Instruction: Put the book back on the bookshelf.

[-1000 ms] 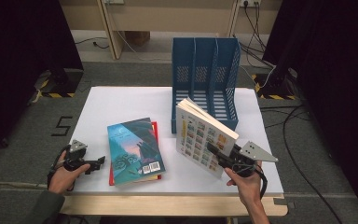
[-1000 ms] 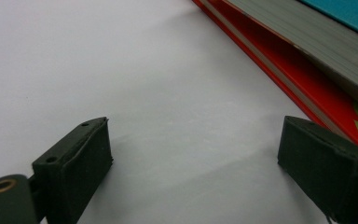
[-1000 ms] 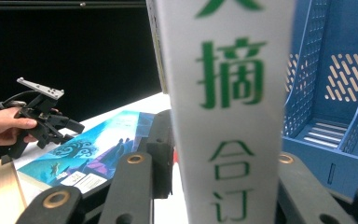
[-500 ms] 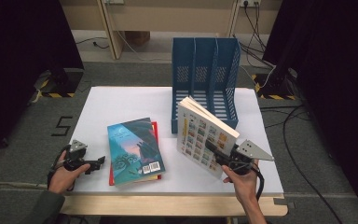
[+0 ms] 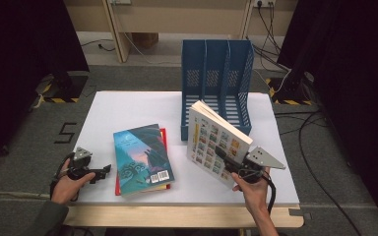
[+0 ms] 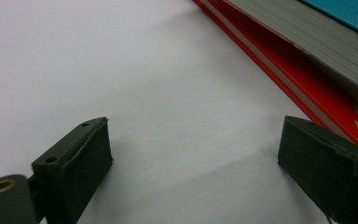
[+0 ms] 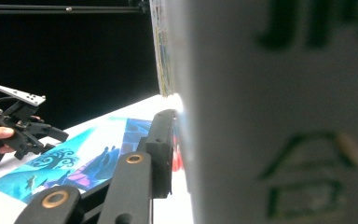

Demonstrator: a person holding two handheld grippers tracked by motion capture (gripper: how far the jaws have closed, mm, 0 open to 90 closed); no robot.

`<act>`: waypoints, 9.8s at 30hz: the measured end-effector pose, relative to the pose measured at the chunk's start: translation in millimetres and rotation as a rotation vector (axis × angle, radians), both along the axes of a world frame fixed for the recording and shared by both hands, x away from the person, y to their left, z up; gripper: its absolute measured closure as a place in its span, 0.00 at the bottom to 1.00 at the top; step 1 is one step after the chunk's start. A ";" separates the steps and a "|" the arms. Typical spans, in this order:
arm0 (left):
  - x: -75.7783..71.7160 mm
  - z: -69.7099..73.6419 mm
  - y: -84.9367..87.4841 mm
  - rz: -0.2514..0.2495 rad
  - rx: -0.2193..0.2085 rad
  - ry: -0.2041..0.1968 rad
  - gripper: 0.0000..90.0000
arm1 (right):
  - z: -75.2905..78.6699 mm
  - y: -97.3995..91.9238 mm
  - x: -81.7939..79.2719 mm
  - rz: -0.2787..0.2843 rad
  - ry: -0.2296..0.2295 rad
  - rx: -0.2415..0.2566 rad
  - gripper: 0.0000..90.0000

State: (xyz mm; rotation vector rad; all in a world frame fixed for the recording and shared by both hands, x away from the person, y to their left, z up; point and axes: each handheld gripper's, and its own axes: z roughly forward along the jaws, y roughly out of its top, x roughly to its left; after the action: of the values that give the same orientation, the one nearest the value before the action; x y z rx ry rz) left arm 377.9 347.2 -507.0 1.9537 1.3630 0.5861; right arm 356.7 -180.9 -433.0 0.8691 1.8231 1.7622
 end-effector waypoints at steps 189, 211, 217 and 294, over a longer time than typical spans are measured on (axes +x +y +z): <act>-0.8 -0.2 -0.3 -0.003 0.001 -0.006 0.10 | 49.8 136.5 197.9 -0.273 0.044 -0.123 0.77; -0.9 -0.3 -0.3 -0.002 -0.001 -0.006 0.10 | 42.3 109.4 164.5 -0.159 0.060 -0.205 0.68; -0.8 -0.4 -0.3 -0.001 -0.002 -0.006 0.10 | 42.1 105.7 156.5 -0.115 0.046 -0.290 0.67; -0.8 -0.1 -0.3 0.000 -0.002 -0.004 0.10 | 42.0 156.8 179.3 -0.303 -0.106 -0.511 0.67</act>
State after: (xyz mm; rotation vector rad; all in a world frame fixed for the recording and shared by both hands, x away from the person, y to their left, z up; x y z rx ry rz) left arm 377.1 346.8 -507.1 1.9500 1.3602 0.5888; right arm 536.0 -24.2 -390.9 0.7724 1.8337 1.0659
